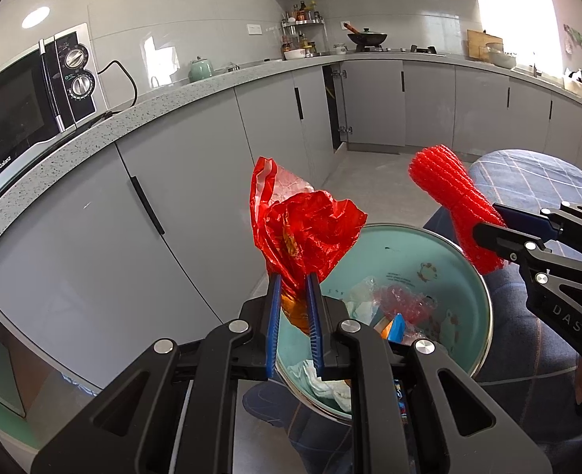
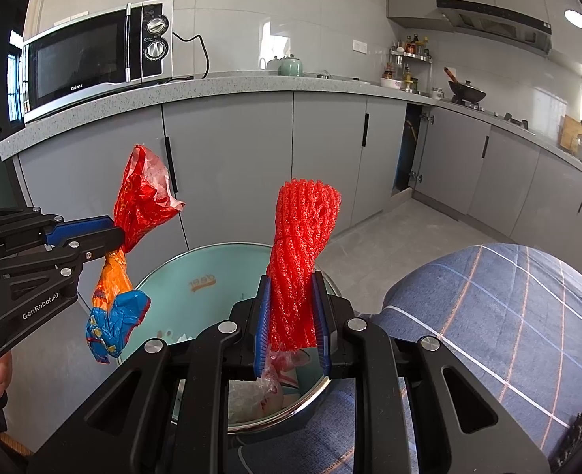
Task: Collect trash
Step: 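Carry the red wrapper and red mesh bag over the teal bin with both grippers, then open both grippers to drop the wrapper and mesh bag into the bin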
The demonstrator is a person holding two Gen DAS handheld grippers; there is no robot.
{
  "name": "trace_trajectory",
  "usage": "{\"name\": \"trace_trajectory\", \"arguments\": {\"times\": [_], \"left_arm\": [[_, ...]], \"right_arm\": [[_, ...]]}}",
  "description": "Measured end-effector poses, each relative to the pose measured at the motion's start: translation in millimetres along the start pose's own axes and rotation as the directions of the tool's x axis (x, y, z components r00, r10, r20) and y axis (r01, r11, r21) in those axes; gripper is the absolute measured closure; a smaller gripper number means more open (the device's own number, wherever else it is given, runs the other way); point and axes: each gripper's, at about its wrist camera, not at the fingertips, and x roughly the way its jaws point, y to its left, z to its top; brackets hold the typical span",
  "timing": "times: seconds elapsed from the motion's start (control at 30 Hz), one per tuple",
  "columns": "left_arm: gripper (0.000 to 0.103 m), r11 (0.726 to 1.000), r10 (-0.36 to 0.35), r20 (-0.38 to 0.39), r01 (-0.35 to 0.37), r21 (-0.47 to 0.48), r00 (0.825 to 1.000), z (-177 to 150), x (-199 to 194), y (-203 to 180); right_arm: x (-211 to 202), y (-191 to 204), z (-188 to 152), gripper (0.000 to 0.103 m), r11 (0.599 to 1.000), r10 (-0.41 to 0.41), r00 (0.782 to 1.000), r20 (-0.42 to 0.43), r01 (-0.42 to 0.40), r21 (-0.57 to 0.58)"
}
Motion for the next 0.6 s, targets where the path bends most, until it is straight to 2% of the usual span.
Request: {"name": "trace_trajectory", "arguments": {"times": [0.2,0.27,0.33,0.4,0.6], "left_arm": [[0.087,1.000,0.002,-0.001,-0.002,0.002,1.000,-1.5,0.8,-1.1],[0.077,1.000,0.007,0.001,-0.007,-0.007,1.000,-0.9,0.7,0.7],[0.054,1.000,0.021,0.012,-0.021,-0.010,1.000,-0.5,-0.8,1.7],[0.053,1.000,0.025,0.018,-0.025,-0.012,1.000,0.2,-1.7,2.5],[0.048,1.000,0.026,0.012,-0.026,-0.012,1.000,-0.7,-0.5,2.1]], "right_arm": [[1.8,-0.8,-1.0,0.081,1.000,-0.001,1.000,0.001,0.001,0.008],[2.0,-1.0,-1.1,0.075,1.000,0.007,1.000,0.002,-0.007,0.015],[1.9,0.0,-0.9,0.070,1.000,0.003,1.000,0.003,-0.003,0.014],[1.4,-0.4,-0.9,0.064,1.000,-0.001,1.000,0.008,0.001,0.017],[0.7,-3.2,-0.9,0.062,0.999,-0.008,1.000,0.014,0.007,0.033]]}}
